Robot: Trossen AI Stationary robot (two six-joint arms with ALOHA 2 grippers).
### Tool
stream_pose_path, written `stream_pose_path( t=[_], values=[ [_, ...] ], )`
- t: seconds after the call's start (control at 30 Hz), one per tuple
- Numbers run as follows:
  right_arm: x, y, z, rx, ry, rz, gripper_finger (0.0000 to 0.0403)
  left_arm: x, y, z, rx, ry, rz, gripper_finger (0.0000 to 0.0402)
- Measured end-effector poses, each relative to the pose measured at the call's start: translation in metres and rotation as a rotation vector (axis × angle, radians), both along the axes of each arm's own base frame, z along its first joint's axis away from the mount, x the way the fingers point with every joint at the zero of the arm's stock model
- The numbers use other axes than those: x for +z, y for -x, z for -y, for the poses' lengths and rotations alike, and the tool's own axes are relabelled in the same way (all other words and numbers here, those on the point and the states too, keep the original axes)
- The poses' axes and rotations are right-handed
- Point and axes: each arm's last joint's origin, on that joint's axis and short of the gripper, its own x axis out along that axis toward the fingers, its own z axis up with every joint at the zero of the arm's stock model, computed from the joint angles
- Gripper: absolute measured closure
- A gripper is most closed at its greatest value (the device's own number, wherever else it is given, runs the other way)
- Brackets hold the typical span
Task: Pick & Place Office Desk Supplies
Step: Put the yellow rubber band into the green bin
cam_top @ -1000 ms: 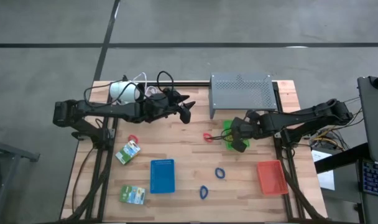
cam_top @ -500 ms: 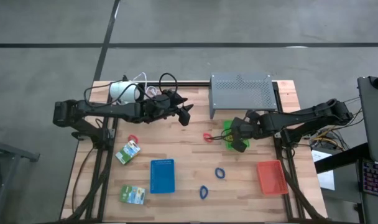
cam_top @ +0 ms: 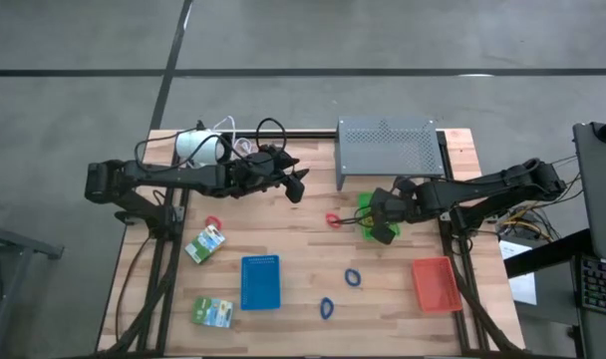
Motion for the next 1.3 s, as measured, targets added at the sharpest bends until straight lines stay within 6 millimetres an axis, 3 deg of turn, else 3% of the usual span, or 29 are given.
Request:
stream_pose_path(
  t=[0.3,0.63,0.87,1.03,1.3],
  values=[
    [-0.029,0.003,-0.001,0.005,-0.037,0.028,0.0394,0.000,0.000,0.000,0.000,0.000,-0.001,0.0188],
    [-0.036,0.004,0.000,0.013,-0.034,0.027,0.0394,-0.001,0.001,0.000,0.000,0.002,-0.015,0.0188],
    [-0.057,0.012,0.001,0.013,-0.033,0.021,0.0394,-0.001,0.001,0.000,0.000,0.002,-0.015,0.0187],
    [-0.061,0.012,0.001,0.010,-0.036,0.040,0.0394,-0.001,0.001,0.000,0.000,0.002,-0.015,0.0188],
    [-0.063,0.011,0.001,0.009,-0.023,0.062,0.0348,-0.001,0.001,0.000,0.000,0.002,-0.015,0.0187]
  ],
)
